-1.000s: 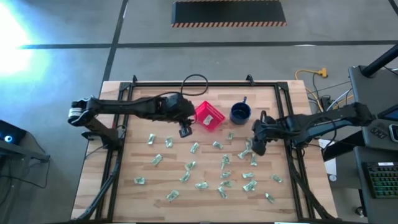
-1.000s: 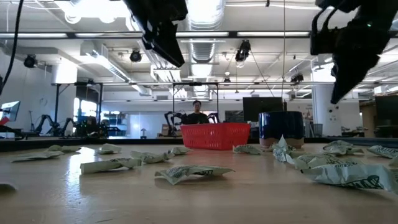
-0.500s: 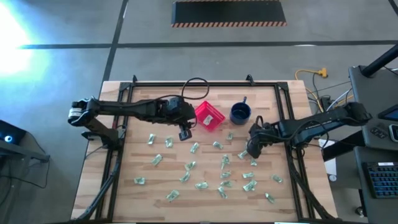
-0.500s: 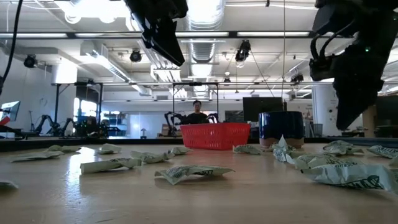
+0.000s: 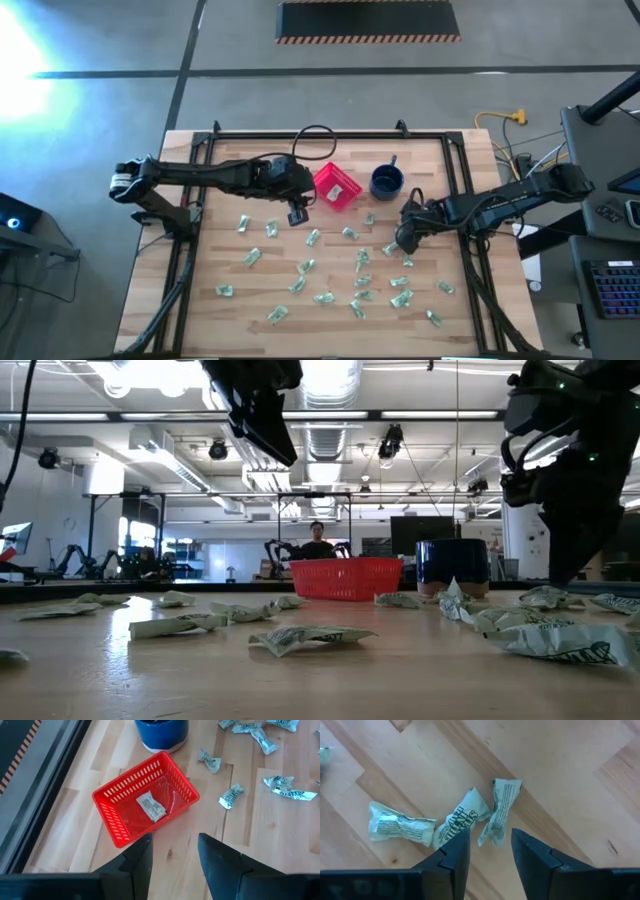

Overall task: Pick and place Stevia / Truvia into bins
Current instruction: Put the stevia packet into the red basket

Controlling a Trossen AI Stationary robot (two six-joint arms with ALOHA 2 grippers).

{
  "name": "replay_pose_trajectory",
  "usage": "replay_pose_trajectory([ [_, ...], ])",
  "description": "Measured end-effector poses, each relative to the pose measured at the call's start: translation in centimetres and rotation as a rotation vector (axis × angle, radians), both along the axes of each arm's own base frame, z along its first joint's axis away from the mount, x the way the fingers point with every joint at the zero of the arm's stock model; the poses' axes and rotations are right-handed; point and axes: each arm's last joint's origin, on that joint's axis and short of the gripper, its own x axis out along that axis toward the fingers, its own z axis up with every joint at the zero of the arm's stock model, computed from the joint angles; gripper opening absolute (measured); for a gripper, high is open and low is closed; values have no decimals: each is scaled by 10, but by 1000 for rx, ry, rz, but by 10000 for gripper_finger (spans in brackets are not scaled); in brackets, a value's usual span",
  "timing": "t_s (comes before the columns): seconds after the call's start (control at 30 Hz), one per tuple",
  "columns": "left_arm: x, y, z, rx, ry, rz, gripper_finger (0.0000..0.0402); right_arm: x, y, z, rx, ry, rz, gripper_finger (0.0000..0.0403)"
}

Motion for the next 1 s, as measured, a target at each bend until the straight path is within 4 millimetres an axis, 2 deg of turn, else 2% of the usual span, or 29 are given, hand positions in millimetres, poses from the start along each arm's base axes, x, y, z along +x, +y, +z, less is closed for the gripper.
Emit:
replay_pose_trajectory([
  [0.27, 0, 0, 0, 0, -3, 0, 141, 0, -1, -5, -9, -2, -49, 188],
  [0.4, 0, 0, 0, 0, -2, 1, 141, 0, -2, -5, -38, -9, -76, 195],
  [0.87, 0, 0, 0, 0, -1, 1, 141, 0, -2, -22, -49, 66, -112, 155],
  [1.0, 0, 0, 0, 0, 0, 1, 141, 2, -2, -22, -48, 66, -109, 124],
])
